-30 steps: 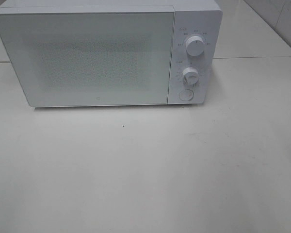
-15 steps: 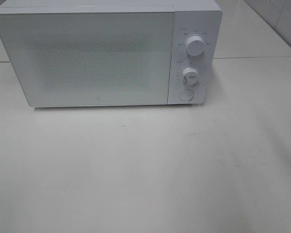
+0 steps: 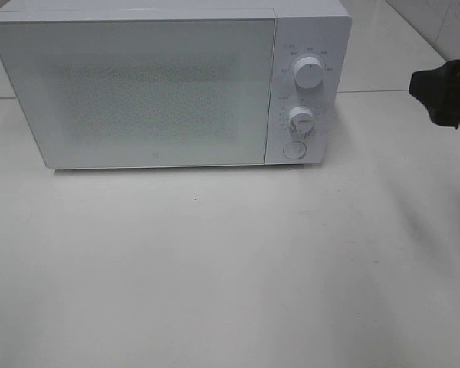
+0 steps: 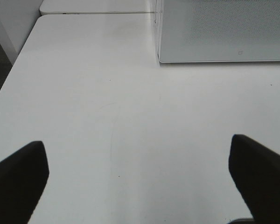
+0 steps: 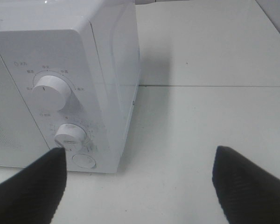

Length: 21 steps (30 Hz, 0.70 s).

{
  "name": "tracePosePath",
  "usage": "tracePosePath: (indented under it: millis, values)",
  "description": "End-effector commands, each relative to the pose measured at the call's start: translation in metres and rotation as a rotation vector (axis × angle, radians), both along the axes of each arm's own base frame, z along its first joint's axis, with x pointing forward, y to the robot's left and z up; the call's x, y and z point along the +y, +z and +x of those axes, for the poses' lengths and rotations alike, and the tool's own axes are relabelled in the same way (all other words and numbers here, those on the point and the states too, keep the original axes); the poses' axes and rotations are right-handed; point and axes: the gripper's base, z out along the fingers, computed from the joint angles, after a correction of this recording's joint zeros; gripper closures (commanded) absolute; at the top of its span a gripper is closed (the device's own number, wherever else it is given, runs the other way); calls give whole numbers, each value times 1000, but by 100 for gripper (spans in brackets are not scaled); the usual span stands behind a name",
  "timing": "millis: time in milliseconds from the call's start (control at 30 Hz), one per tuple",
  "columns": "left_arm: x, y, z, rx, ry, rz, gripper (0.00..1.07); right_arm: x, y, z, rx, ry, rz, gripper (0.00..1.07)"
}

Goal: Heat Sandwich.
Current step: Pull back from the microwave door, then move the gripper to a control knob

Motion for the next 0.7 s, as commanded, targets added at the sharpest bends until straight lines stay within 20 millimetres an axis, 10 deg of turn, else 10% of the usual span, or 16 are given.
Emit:
tracePosePath:
  millis: [33,333,700]
  values:
    - [-1,0,-3,-36,-4,-6,5,-2,-11,6,-63,-26,-3,26]
    - [-1,0,-3,-36,-4,-6,5,-4,-40,10,-133,-111,-10,27]
    - [-1,0,-3,-36,-4,-6,5,39,-71,16,-162,-93,-40,30]
